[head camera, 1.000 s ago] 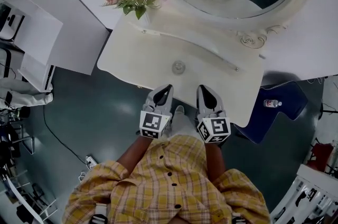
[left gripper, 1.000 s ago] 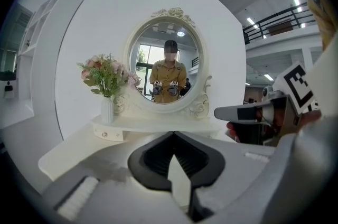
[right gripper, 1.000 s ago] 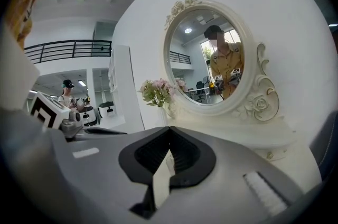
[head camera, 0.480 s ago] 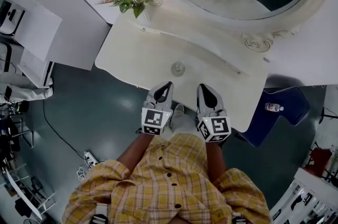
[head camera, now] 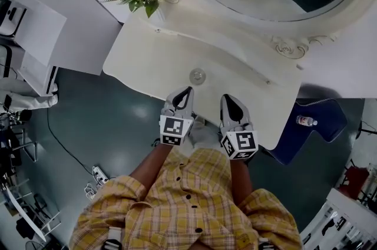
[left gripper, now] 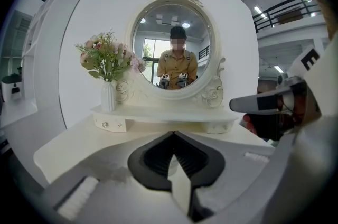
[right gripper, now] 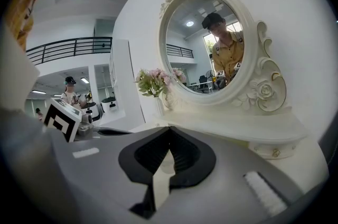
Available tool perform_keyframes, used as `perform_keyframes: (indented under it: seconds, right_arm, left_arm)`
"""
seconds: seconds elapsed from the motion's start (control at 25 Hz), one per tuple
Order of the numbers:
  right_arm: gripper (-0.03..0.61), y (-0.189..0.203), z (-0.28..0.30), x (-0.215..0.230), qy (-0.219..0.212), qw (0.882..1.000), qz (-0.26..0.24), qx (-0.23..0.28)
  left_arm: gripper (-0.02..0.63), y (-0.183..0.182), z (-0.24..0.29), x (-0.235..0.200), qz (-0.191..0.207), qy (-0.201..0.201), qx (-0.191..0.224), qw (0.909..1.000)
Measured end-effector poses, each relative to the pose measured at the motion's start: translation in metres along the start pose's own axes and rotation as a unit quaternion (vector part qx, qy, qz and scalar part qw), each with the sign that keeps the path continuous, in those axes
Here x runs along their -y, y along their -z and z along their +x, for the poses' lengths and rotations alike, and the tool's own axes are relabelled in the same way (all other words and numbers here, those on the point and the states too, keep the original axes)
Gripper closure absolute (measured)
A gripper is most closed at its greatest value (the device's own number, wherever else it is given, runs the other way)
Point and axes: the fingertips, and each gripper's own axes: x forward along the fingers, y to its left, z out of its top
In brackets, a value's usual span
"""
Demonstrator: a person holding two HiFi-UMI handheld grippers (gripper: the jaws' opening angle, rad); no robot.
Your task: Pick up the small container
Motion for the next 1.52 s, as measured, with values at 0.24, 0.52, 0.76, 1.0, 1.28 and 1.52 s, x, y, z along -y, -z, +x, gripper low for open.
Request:
perform_keyframes:
  seconds: [0.24, 0.52, 0.76, 1.0, 1.28, 1.52]
  right_arm:
    - [0.577, 0.008, 0.005, 0.004, -0.003, 1.000, -0.003, -0.009]
    - [0.577, 0.015, 0.006, 0.011, -0.003, 1.000, 0.000, -0.017]
    - [0.577, 0.023, 0.008, 0.016, -0.002, 1.000, 0.000, -0.020]
    - [0.577, 0.028, 0.008, 0.019, 0.000, 1.000, 0.001, -0.027]
    - [0.577, 0.034, 0.008, 0.027, 0.006, 0.999, 0.003, -0.034]
    - [0.577, 0.036, 0.007, 0.031, 0.010, 0.999, 0.004, -0.038]
  left_arm:
    - [0.609, 0.017, 0.016, -0.002, 0.000, 0.000, -0.019, 0.9998]
    - [0.483, 0.040, 0.038, -0.002, 0.004, -0.001, -0.050, 0.9988]
    - [0.369, 0.056, 0.056, -0.004, 0.006, 0.001, -0.072, 0.9974]
    - [0.305, 0.073, 0.072, -0.002, 0.015, 0.008, -0.091, 0.9957]
    - [0.278, 0.089, 0.093, -0.006, 0.009, 0.004, -0.105, 0.9945]
    - [0.272, 0.093, 0.106, -0.009, 0.010, 0.003, -0.109, 0.9940]
